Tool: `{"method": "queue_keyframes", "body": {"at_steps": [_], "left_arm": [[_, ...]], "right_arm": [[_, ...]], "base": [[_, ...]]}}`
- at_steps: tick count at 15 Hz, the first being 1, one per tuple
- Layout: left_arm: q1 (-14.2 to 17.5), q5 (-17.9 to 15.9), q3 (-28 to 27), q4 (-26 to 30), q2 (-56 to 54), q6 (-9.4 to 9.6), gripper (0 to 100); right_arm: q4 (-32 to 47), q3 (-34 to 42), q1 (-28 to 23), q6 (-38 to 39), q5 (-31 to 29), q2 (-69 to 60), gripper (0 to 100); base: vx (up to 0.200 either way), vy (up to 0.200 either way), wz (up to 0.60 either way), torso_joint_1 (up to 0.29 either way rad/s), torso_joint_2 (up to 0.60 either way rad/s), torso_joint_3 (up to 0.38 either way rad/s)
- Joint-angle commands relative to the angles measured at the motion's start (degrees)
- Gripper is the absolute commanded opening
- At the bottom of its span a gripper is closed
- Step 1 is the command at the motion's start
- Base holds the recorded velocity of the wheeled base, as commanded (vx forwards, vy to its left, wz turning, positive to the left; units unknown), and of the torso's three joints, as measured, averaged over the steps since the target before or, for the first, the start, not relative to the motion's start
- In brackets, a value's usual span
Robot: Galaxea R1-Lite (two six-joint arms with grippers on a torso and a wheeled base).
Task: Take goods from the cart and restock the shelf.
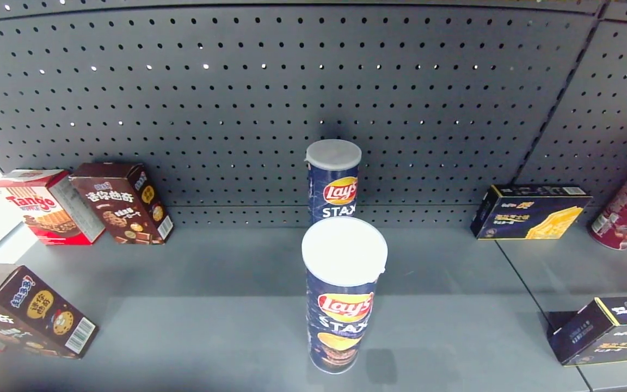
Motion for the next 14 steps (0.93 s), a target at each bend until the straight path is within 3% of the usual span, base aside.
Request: {"method": "queue_keyframes", "body": {"at_steps": [1, 13, 14], "left_arm": [[0.05, 0.01, 0.01, 0.0, 0.04, 0.08, 100], [-0.04, 0.01, 0.01, 0.0, 0.04, 0.08, 100], [-0.04, 0.01, 0.01, 0.0, 0.04, -0.01, 100]], "right_arm": [[0.0, 0.01, 0.0, -0.02, 0.02, 0.07, 100], [0.0, 0.01, 0.0, -0.02, 0.02, 0.07, 100], [0.0, 0.01, 0.0, -0.02, 0.02, 0.07, 100]], "base": [[0.0, 0.0, 0.0, 0.0, 0.0, 0.0], [0.0, 0.0, 0.0, 0.0, 0.0, 0.0], [-0.2, 0.0, 0.0, 0.002, 0.0, 0.007]]}}
